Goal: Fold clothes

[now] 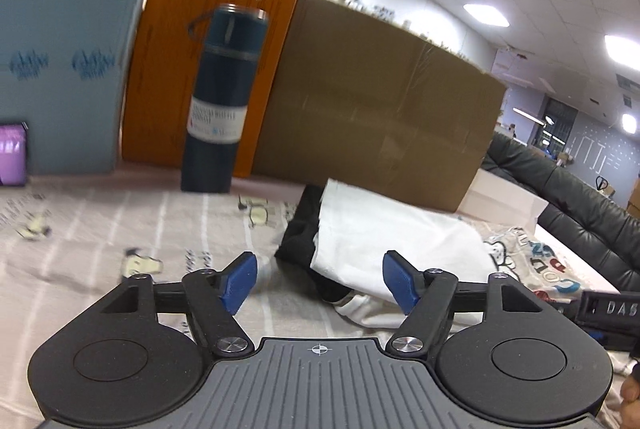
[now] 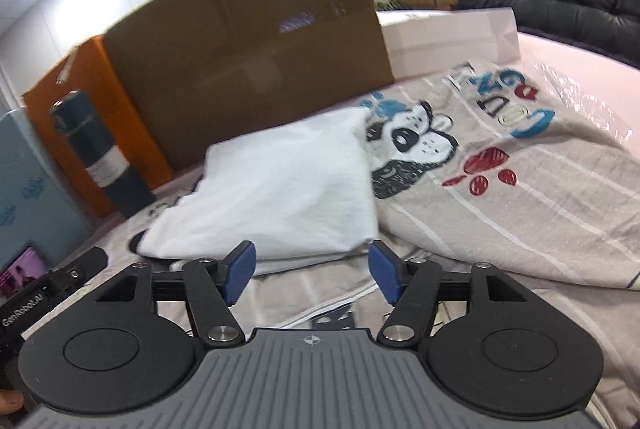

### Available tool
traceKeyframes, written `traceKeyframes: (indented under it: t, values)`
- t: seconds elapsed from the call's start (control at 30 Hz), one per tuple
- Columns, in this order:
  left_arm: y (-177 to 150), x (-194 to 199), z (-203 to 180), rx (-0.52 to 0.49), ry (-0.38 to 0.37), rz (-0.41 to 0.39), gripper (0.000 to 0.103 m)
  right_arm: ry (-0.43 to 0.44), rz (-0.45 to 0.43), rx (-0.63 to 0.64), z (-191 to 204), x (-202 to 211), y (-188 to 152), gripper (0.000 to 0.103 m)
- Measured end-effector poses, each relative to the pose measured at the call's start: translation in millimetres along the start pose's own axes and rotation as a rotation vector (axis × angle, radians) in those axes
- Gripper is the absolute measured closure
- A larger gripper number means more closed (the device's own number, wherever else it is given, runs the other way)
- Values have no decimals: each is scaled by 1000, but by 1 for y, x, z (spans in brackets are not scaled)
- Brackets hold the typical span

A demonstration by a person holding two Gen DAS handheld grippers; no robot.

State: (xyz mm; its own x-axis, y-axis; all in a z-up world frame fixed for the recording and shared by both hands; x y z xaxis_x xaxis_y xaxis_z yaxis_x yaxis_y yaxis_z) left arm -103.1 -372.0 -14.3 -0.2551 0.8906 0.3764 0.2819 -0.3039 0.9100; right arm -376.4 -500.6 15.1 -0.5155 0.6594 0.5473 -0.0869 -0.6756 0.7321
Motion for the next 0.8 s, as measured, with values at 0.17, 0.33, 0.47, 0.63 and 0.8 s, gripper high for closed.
traceKeyframes:
  t: [0.17,0.33,0.47,0.63,0.8]
  values:
    - [12,52,3,-21,23,-84,24,70,-70,62,31,49,-7,29]
    - [31,114,8,-136,76,-248,4,145,-158,106,63,95,-19,19]
    - [41,132,11,-215,110,-322,0,191,-193,116,85,103,-30,14]
    - [39,110,24,-182,93,-340,0,137,-301,84,95,88,-38,0]
    - [27,72,32,-153,47,-327,0,46,-377,53,88,55,-41,0]
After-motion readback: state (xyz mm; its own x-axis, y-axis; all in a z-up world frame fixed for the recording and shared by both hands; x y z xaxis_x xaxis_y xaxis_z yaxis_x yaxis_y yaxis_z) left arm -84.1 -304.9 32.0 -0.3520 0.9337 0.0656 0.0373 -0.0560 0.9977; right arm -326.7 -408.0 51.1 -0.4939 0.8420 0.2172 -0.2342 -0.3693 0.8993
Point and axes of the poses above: each gripper's, at about its wrist camera, not at the fingertips, and x roughly against the way its jaws point, z to its left, y to its top, the point moved 2 cm from there along -x, roughly the way its jaws point, and after that the axes turned 6 degrees about -x, right-handed, at the moved point
